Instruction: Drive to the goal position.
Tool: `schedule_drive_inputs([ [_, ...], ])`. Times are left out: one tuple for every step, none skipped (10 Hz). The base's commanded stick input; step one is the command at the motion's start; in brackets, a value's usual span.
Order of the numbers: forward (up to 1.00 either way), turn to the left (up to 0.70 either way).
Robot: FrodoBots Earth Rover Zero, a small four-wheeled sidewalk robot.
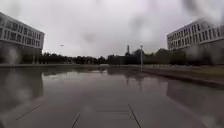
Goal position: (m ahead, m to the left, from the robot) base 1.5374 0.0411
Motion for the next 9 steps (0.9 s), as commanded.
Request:
schedule_drive_inputs([
  [0.55, 0.0],
  [0.55, 0.0],
  [0.55, 0.0],
  [0.55, 0.0],
  [0.55, 0.0],
  [0.55, 0.0],
  [0.55, 0.0],
  [0.55, 0.0],
  [0.55, 0.0],
])
